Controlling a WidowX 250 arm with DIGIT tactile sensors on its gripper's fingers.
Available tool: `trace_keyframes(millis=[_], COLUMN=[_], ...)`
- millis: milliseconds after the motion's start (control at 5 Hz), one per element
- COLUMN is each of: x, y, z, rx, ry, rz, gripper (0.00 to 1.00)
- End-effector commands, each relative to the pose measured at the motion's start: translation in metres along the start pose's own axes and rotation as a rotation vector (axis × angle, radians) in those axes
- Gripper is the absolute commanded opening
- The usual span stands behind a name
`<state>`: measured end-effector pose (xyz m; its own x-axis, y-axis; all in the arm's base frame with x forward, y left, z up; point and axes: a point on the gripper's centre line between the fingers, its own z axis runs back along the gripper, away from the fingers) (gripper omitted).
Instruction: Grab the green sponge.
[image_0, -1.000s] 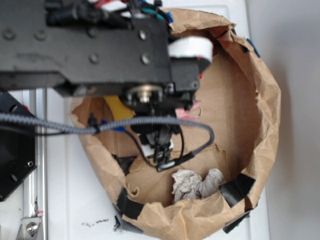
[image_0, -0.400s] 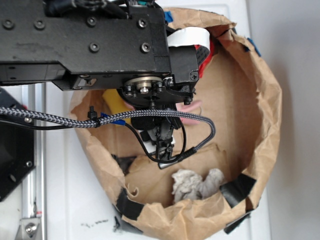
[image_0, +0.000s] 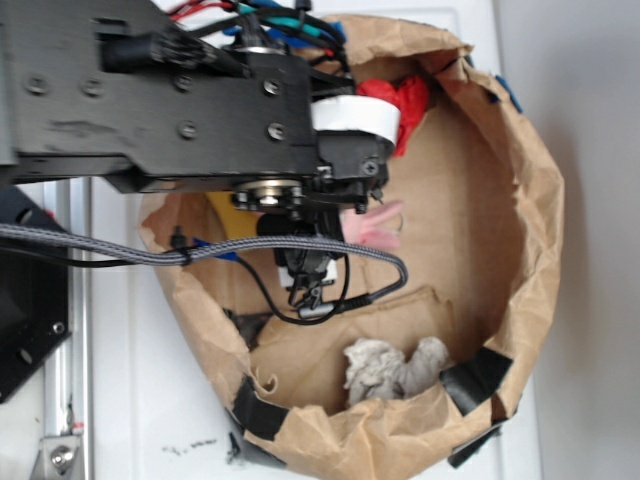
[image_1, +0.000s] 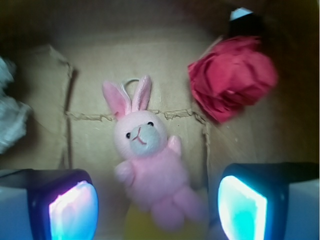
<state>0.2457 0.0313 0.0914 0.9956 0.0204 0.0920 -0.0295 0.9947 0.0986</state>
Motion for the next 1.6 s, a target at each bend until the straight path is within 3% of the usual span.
trace_keyframes(millis=[0, 200, 800, 1000, 1400], x=[-0.010, -0.032, -0.053, -0.058, -0.043], y=[0.010, 0.010, 0.010, 0.007, -0.003], z=[-0.017, -0.015, -0.014, -0.014, -0.046], rx=[-0.016, -0.024, -0.014, -0.017, -0.006], ry=[0.091, 0.114, 0.175, 0.167, 0.051], rz=[-0.140, -0.197, -0.249, -0.264, -0.373], gripper=[1.00, 1.00, 1.00, 1.00, 1.00])
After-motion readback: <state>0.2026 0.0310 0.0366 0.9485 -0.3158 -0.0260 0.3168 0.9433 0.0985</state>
